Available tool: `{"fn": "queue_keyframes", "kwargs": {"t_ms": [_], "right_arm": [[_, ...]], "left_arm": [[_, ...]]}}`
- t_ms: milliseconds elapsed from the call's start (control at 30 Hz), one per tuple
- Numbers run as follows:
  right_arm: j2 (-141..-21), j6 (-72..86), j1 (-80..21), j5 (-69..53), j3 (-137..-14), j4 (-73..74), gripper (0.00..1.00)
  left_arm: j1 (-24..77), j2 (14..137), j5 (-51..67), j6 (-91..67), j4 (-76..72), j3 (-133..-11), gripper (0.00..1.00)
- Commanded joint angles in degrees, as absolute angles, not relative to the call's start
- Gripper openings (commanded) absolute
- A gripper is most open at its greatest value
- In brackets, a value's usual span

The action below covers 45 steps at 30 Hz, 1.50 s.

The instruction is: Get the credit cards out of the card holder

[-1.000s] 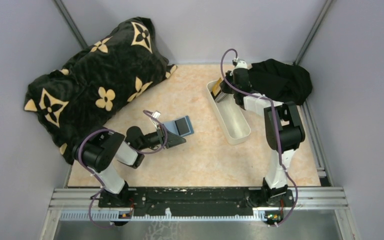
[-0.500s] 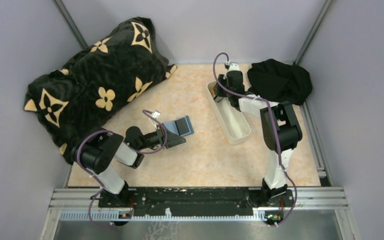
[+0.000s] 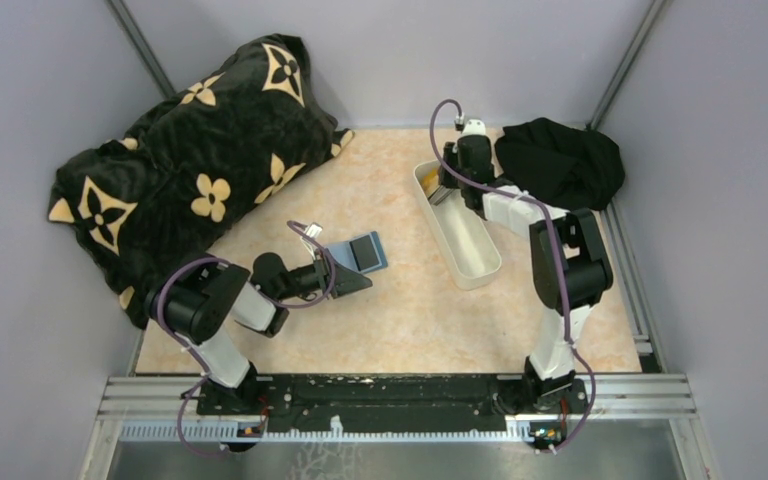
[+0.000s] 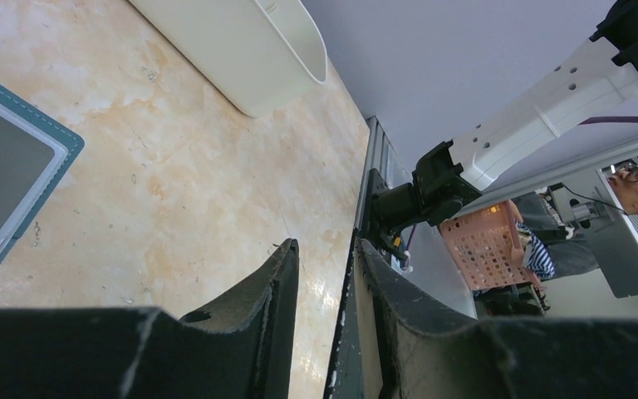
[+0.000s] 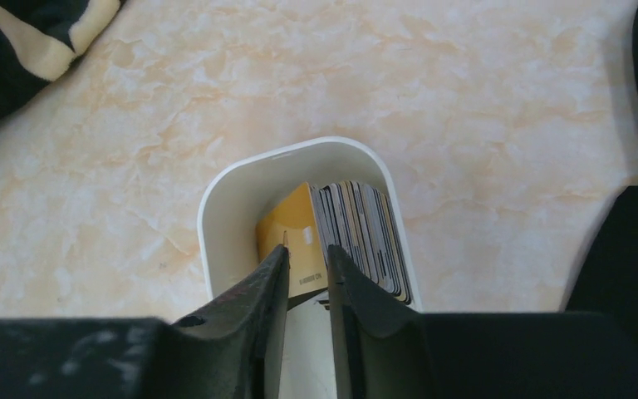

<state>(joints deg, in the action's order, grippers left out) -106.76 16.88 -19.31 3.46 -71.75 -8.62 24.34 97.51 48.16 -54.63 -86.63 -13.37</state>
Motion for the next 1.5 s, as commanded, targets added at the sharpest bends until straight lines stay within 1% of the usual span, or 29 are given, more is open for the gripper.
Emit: {"fn": "queue_keyframes", "kwargs": {"t_ms": [0, 67, 100, 200, 267, 300, 333, 367, 400, 433, 467, 500, 533, 600, 633, 667, 767, 800, 833, 867, 900, 933, 1000, 1033, 1167, 1267, 1467], "right_arm": [[-103.77, 15.49, -19.16, 4.83, -74.81, -8.85, 0.16], [-104.76, 15.59, -19.11, 3.73, -75.60, -8.51, 0.04], [-105.29, 15.76, -19.14, 2.99, -75.91, -8.37, 0.00], [-104.32, 16.63, -19.57, 0.06, -74.58, -10.74, 0.00], [-102.23, 16.43, -21.28, -1.04, -72.81, -12.22, 0.00], [-101.26, 16.09, -22.46, -1.09, -72.62, -11.71, 0.00], [-100.34, 15.95, -23.63, -1.52, -72.49, -10.63, 0.00], [-99.25, 15.91, -24.89, -2.24, -71.86, -10.37, 0.05], [-98.00, 15.97, -26.10, -2.84, -70.62, -10.66, 0.15], [-96.69, 16.16, -27.29, -3.26, -69.38, -11.08, 0.25], [-95.65, 16.43, -28.44, -3.81, -68.13, -11.11, 0.33], [-95.17, 16.79, -29.38, -4.64, -67.07, -10.98, 0.39], [-95.11, 17.25, -30.17, -5.52, -66.23, -10.56, 0.40], [-95.11, 18.45, -31.10, -7.57, -64.54, -10.17, 0.33], [-95.14, 19.05, -31.42, -8.42, -63.41, -10.47, 0.27], [-95.32, 19.60, -31.53, -9.29, -62.32, -10.95, 0.19], [-97.83, 20.90, -32.29, -12.77, -60.57, -11.11, 0.08], [-98.58, 21.08, -33.04, -13.36, -60.26, -11.16, 0.07], [-99.26, 20.93, -33.84, -13.40, -60.28, -11.16, 0.07], [-99.94, 20.84, -34.72, -13.34, -60.30, -11.16, 0.06], [-100.75, 20.92, -35.34, -13.51, -60.46, -11.21, 0.05], [-101.59, 21.37, -35.70, -14.28, -60.47, -11.87, 0.05], [-103.76, 22.70, -35.82, -16.41, -60.46, -13.49, 0.05], [-104.40, 23.16, -35.85, -17.41, -60.53, -14.06, 0.05], [-105.59, 23.31, -36.44, -18.22, -60.91, -14.63, 0.05], [-106.57, 23.21, -36.49, -18.42, -60.78, -14.59, 0.05], [-108.26, 23.08, -37.58, -18.38, -60.03, -14.96, 0.05]], "left_arm": [[24.28, 98.26, 49.10, -54.20, -102.57, -14.09, 0.37], [24.29, 98.35, 49.01, -54.09, -102.57, -13.90, 0.37], [24.34, 98.23, 49.04, -54.06, -102.57, -13.84, 0.37], [24.30, 97.64, 48.38, -53.89, -102.57, -13.67, 0.37], [23.97, 96.74, 46.14, -52.66, -99.55, -13.51, 0.39], [23.59, 96.15, 45.27, -52.46, -96.80, -13.93, 0.43], [23.01, 95.70, 44.24, -52.91, -94.51, -14.52, 0.52], [22.44, 95.22, 42.44, -53.76, -93.33, -14.91, 0.61], [21.91, 94.62, 40.74, -54.08, -92.71, -14.94, 0.64], [21.48, 93.61, 38.85, -53.83, -90.82, -15.05, 0.65], [21.26, 92.06, 36.66, -52.12, -86.84, -15.71, 0.65], [21.29, 89.95, 34.50, -49.30, -79.06, -16.88, 0.64], [21.41, 87.87, 31.70, -46.05, -69.69, -18.81, 0.62], [21.77, 83.77, 24.40, -40.72, -52.71, -22.12, 0.59], [21.73, 82.74, 21.55, -39.40, -47.95, -22.90, 0.57], [21.79, 81.90, 19.20, -38.76, -45.19, -23.08, 0.55], [21.78, 81.15, 15.32, -38.23, -39.31, -23.39, 0.49], [21.79, 81.66, 15.09, -38.13, -38.51, -23.52, 0.45], [21.80, 82.42, 15.19, -38.40, -38.27, -23.48, 0.38], [21.84, 83.12, 15.88, -38.70, -39.27, -23.22, 0.27], [21.80, 84.20, 17.34, -39.14, -41.75, -22.60, 0.20], [21.82, 85.78, 18.90, -40.18, -44.55, -21.46, 0.17], [21.94, 88.81, 20.68, -42.25, -52.25, -19.67, 0.17], [21.81, 90.52, 21.24, -42.99, -54.94, -19.52, 0.19], [21.92, 95.45, 22.47, -44.38, -57.52, -20.32, 0.29], [21.97, 97.79, 22.42, -45.17, -59.20, -20.17, 0.34], [21.97, 99.21, 19.71, -45.44, -59.79, -18.92, 0.37]]}}
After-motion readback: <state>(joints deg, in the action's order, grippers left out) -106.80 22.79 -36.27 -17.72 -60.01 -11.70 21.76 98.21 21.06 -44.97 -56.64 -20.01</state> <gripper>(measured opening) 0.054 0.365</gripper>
